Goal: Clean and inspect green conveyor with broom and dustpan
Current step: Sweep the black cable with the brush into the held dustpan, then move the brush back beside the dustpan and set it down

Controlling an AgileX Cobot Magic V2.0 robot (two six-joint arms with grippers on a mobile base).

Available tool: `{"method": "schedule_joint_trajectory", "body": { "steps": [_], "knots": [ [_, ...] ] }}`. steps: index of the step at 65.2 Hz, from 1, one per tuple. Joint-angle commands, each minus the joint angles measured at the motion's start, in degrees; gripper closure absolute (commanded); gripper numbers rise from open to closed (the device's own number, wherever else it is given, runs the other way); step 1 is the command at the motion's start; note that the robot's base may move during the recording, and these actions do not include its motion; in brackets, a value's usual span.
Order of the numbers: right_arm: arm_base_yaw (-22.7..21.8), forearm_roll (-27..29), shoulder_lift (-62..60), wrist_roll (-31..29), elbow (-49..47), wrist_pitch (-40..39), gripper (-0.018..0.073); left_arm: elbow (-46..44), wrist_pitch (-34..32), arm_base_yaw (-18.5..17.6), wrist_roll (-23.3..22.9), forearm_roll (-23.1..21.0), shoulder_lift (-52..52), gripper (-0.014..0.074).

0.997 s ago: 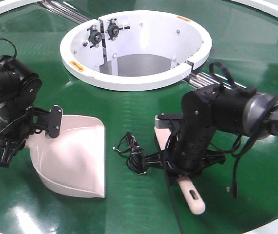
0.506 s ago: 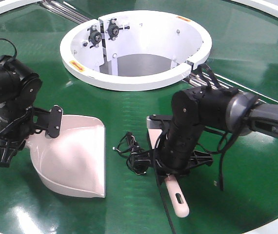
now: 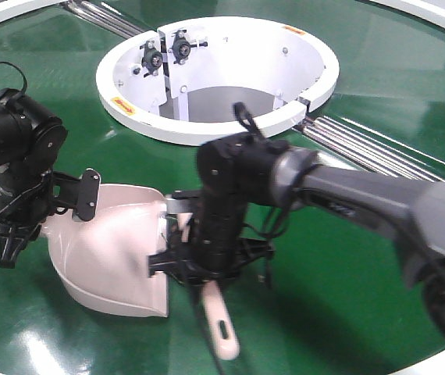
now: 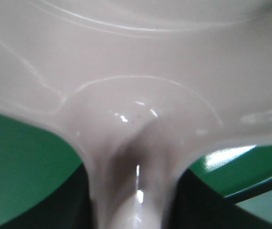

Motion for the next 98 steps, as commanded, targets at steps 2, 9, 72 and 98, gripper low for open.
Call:
{"method": "schedule_joint_trajectory", "body": {
  "steps": [2, 9, 72, 98],
  "knots": [
    [2.23, 4.57, 0.4, -2.43, -8.63, 1.99, 0.0564, -1.64, 0.19, -0.31, -0.83, 0.97, -2.37, 0.0602],
    [3.9, 6.04, 2.81, -2.74, -15.09, 3.12, 0.0564, -1.64, 0.19, -0.31, -0.83, 0.97, -2.37, 0.0602],
    [-12.68, -7.71, -13.27, -9.54, -7.97, 5.49, 0.0564, -1.64, 0.19, -0.31, -0.83, 0.97, -2.37, 0.0602],
    [-26.16, -8.73, -23.37, -21.34, 12.56, 1.69, 0.0564, -1.64, 0.19, -0.31, -0.83, 0.97, -2.37, 0.0602]
  ]
}}
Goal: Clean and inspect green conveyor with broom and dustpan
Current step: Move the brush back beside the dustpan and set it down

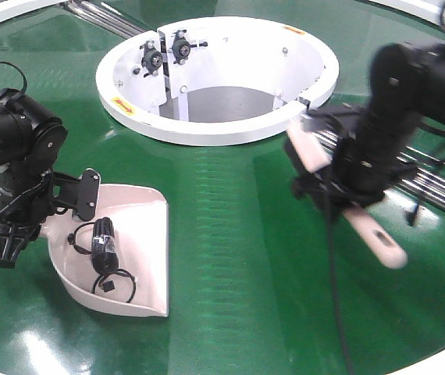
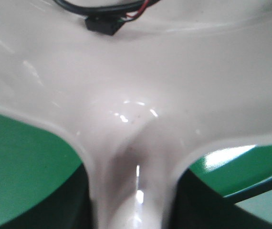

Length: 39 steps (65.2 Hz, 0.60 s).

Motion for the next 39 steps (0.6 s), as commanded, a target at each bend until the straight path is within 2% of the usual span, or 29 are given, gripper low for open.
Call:
{"method": "schedule_joint_trajectory", "body": {
  "steps": [1, 18, 39],
  "knots": [
    [-1.85, -0.04, -3.74, -3.12, 2.66, -1.88, 0.0564, -1.64, 0.24, -0.31, -0.83, 0.96, -2.39, 0.0602],
    [-2.23, -1.25, -1.81, -1.55, 11.09, -11.88, 0.0564, -1.64, 0.24, -0.31, -0.83, 0.96, -2.39, 0.0602],
    [-2.23, -0.98, 3.58, -1.64, 11.13, -6.72, 0.0545, -1.64, 0.24, -0.31, -0.83, 0.96, -2.39, 0.0602]
  ]
}}
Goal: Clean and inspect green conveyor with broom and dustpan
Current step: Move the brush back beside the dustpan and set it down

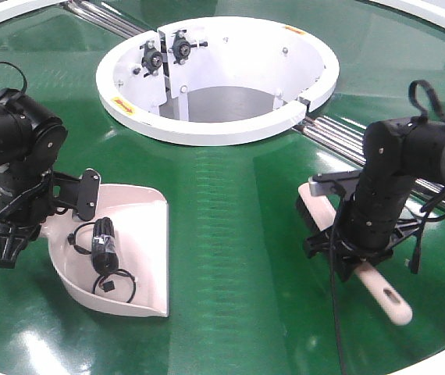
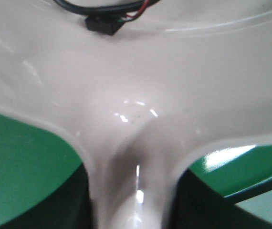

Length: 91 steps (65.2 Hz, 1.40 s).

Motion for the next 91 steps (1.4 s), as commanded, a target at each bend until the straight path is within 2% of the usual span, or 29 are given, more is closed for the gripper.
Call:
{"method": "schedule_joint_trajectory", "body": {
  "steps": [1, 21, 58, 73, 82, 91],
  "knots": [
    [-0.4, -0.05, -1.56, -0.18, -1.15, 1.37, 0.0544, -1.64, 0.24, -0.31, -0.83, 0.96, -2.39, 0.0602],
    [-0.4, 0.15, -1.38, -1.66, -1.15, 1.74, 0.0482, -1.64, -0.38, -0.31, -0.74, 0.96, -2.39, 0.0603],
    [-0.4, 0.36, -1.38, -2.87, -1.15, 1.76, 0.0246, -1.64, -2.02, -0.31, -0.8, 0.96, -2.39, 0.0603],
    [-0.4, 0.36, -1.38, -2.99, -1.15, 1.22, 0.0208, -1.64, -1.95, -0.31, -2.0, 0.54, -2.39, 0.0598],
    [-0.4, 0.36, -1.38, -2.99, -1.15, 1.08, 0.0208, -1.64, -2.58, -0.31, -3.71, 0.43, -2.39, 0.0563],
    [-0.4, 0.36, -1.44, -2.93, -1.15, 1.03, 0.0208, -1.64, -2.58, -0.31, -5.17, -1.95, -2.39, 0.0487]
  ]
}}
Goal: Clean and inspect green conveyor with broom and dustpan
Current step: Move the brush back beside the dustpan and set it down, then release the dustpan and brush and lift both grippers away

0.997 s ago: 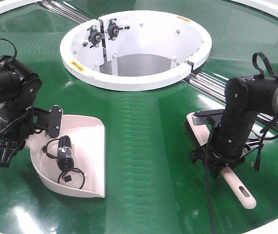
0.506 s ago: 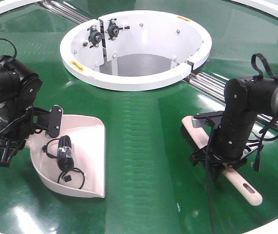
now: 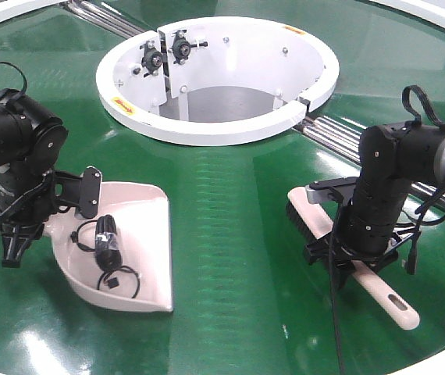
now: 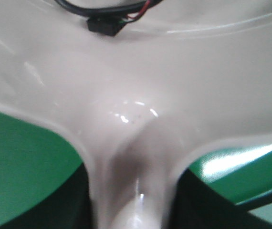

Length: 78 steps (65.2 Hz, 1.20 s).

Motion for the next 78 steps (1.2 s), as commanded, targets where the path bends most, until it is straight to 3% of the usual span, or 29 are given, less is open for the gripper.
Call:
{"method": "schedule_joint_trajectory", "body": {
  "steps": [1, 10, 23, 33, 54, 78],
  "knots": [
    [-0.4, 0.0, -2.52, -0.53, -1.15, 0.07, 0.0208, -1.64, -1.24, -0.31, -3.04, -1.47, -2.45, 0.0476],
    [-0.4, -0.14, -2.59, -0.46, -1.15, 0.07, 0.0208, -1.64, -0.99, -0.31, -4.18, -4.14, -2.45, 0.0349],
    [-0.4, -0.48, -4.21, -0.46, -1.15, -0.98, 0.0208, -1.64, -0.99, -0.31, -9.45, -4.13, -3.37, 0.0165],
    [-0.4, -0.67, -6.32, -0.2, -1.15, -1.21, 0.0208, -1.64, -1.15, -0.31, -12.32, -4.62, -4.91, 0.0086],
    [-0.4, -4.22, -14.73, -0.2, -1.15, -1.68, 0.0208, -1.64, -0.92, -0.31, -13.45, -13.61, -11.91, 0.0071],
    [-0.4, -4.31, -31.36, -0.48, -1.15, -11.63, 0.0208, -1.64, -2.3, -0.31, -13.53, -21.12, -27.96, 0.0073]
  ]
}}
